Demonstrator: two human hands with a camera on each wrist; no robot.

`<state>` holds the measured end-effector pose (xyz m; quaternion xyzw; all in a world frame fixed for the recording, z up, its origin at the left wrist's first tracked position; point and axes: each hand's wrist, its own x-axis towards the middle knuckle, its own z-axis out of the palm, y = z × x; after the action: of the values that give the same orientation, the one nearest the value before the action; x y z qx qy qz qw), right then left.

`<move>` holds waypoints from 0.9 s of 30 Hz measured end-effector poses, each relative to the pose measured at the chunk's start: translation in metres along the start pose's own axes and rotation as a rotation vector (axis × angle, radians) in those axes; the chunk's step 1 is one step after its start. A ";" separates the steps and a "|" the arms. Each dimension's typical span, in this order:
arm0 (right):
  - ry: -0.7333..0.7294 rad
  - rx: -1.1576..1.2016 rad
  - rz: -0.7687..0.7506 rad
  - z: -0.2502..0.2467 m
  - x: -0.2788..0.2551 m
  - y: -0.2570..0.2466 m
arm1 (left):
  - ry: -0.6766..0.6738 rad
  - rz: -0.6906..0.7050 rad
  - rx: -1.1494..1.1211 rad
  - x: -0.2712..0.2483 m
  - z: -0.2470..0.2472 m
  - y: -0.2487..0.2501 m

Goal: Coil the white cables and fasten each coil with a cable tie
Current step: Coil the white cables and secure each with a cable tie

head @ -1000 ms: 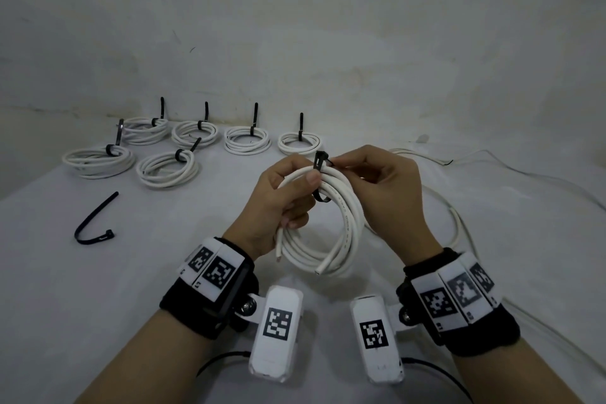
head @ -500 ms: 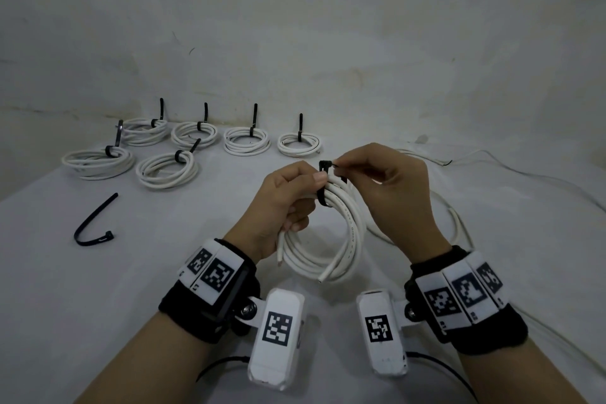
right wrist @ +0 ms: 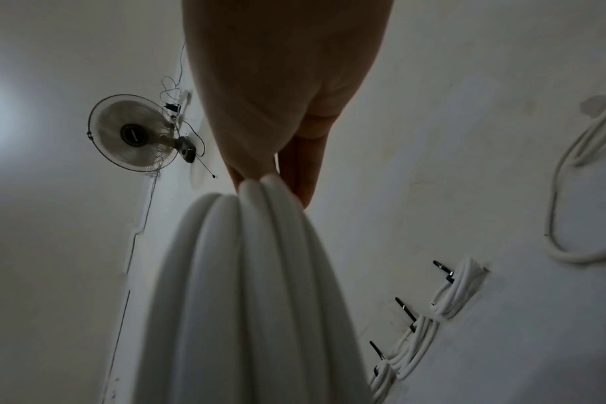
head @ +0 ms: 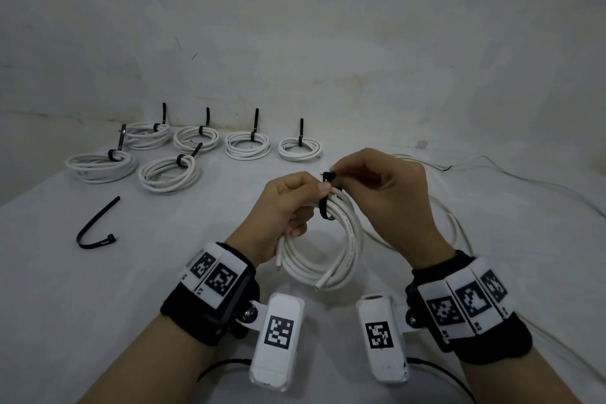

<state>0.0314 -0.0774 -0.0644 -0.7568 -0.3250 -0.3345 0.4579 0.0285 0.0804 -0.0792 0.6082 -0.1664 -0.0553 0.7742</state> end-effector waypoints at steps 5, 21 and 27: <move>-0.137 0.017 0.077 -0.007 0.002 -0.005 | 0.042 0.051 0.147 0.002 -0.002 -0.001; 0.214 -0.207 0.094 -0.019 0.010 -0.002 | 0.081 0.084 0.225 0.004 0.009 -0.016; 0.198 -0.085 0.223 -0.016 0.011 -0.007 | 0.046 0.053 0.252 0.003 0.003 -0.008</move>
<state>0.0291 -0.0875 -0.0468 -0.7704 -0.1778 -0.3680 0.4894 0.0307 0.0748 -0.0854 0.6971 -0.1702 0.0003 0.6965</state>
